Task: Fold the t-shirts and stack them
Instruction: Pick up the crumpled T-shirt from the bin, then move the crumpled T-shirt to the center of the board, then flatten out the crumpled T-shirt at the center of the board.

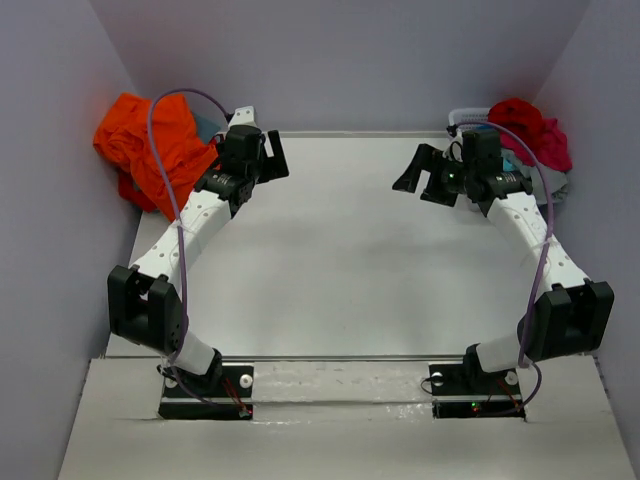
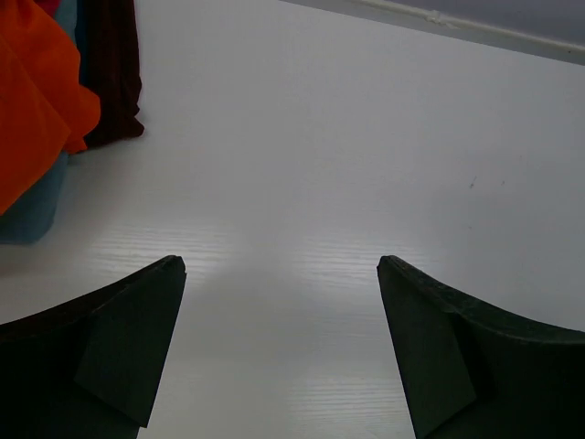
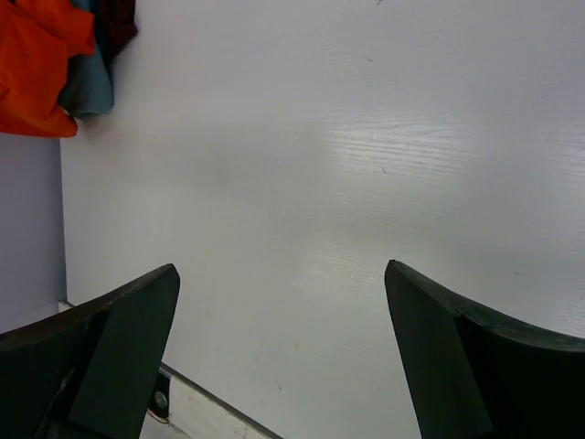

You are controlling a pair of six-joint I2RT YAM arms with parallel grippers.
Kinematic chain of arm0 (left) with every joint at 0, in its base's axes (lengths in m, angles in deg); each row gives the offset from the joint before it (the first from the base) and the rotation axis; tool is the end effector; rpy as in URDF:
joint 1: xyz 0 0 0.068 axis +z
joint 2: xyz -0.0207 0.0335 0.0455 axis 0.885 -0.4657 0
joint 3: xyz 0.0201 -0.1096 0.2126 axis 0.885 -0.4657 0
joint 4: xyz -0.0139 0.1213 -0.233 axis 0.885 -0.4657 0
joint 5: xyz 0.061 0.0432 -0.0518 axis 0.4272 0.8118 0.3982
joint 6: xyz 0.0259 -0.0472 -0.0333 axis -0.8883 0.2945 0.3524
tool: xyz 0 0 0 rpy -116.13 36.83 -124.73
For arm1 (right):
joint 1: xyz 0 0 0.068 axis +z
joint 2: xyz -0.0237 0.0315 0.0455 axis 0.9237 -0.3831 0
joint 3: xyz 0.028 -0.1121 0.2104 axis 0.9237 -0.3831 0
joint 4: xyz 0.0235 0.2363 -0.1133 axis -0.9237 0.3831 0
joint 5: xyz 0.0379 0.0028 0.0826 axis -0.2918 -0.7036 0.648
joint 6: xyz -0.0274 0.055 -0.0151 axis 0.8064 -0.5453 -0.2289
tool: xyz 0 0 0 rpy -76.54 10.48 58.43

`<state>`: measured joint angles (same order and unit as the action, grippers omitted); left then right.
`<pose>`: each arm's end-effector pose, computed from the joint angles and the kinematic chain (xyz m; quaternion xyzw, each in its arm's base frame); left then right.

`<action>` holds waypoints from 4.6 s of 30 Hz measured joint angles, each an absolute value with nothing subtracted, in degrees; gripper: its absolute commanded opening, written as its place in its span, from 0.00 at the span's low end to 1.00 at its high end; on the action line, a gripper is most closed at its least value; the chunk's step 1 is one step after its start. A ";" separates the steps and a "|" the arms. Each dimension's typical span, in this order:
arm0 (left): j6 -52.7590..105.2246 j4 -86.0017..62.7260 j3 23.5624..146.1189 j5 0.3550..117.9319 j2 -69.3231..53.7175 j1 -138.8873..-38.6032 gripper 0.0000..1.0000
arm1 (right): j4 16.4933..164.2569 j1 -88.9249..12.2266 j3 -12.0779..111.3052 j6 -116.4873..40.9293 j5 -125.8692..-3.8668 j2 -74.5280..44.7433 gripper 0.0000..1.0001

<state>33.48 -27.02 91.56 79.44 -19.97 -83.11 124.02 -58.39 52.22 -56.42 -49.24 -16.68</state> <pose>0.3549 -0.1244 0.3199 -0.0440 0.8252 -0.1071 0.5528 0.3275 0.0718 0.3071 0.0397 0.8869 0.2992 0.3496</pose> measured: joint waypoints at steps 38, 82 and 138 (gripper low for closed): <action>32.08 -26.01 91.54 72.07 -21.61 -82.63 0.99 | 143.12 -77.54 89.90 -60.55 -73.55 -47.76 0.88; 32.54 -26.54 91.56 69.71 -23.77 -82.63 0.99 | 145.24 -63.77 88.46 -55.59 -70.88 -28.33 0.07; 31.82 -26.91 86.52 74.98 -16.64 -85.18 0.99 | 141.35 -51.20 44.30 -56.09 -62.62 -28.31 0.45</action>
<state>31.82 -26.91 86.52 74.98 -16.64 -85.18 141.35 -51.20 44.30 -56.09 -62.62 -28.31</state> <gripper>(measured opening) 0.986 0.447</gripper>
